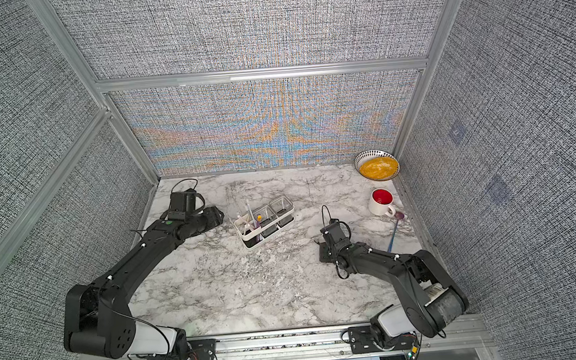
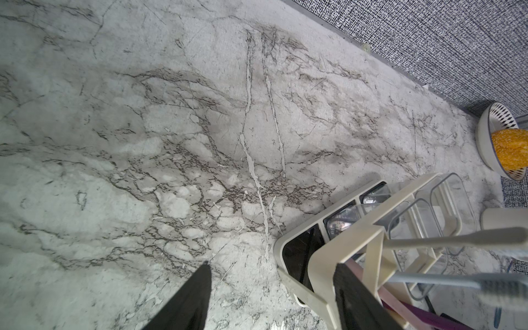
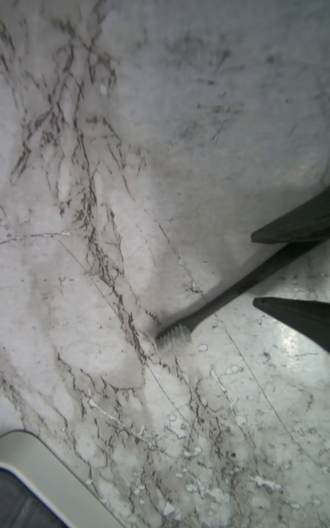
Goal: Place the toothbrush into the toothbrush holder
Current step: Pick up the toothbrush from the center of the board.
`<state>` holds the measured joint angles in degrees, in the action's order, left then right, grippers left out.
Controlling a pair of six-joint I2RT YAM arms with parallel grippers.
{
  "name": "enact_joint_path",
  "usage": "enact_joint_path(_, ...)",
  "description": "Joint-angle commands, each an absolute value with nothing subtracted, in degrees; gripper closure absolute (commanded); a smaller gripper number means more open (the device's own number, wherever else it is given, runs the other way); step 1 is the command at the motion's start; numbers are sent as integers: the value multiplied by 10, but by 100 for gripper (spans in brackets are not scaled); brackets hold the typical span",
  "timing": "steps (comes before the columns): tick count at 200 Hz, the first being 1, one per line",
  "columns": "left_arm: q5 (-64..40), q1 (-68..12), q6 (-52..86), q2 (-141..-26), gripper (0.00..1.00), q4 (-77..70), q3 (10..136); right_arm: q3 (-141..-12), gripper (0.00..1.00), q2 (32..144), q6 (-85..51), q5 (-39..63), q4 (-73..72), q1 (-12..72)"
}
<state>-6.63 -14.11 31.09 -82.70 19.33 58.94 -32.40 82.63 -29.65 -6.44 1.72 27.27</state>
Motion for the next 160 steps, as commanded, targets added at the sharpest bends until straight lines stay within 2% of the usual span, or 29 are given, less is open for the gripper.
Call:
enact_joint_path(1,-70,-141,310,-823,30,181,589,-328,71,836,-312,-42,32,283)
enact_joint_path(19,-72,-141,311,-823,30,180,589,-339,70,844,-305,-48,42,287)
enact_joint_path(49,-77,-141,310,-823,30,179,589,-364,53,836,-272,-71,90,289)
enact_joint_path(84,-88,-141,317,-829,30,169,588,-387,45,832,-236,-81,156,291)
enact_joint_path(125,-112,-141,323,-832,30,156,585,-386,47,851,-218,-97,173,294)
enact_joint_path(160,-153,-141,328,-825,30,161,586,-394,60,874,-214,-99,172,297)
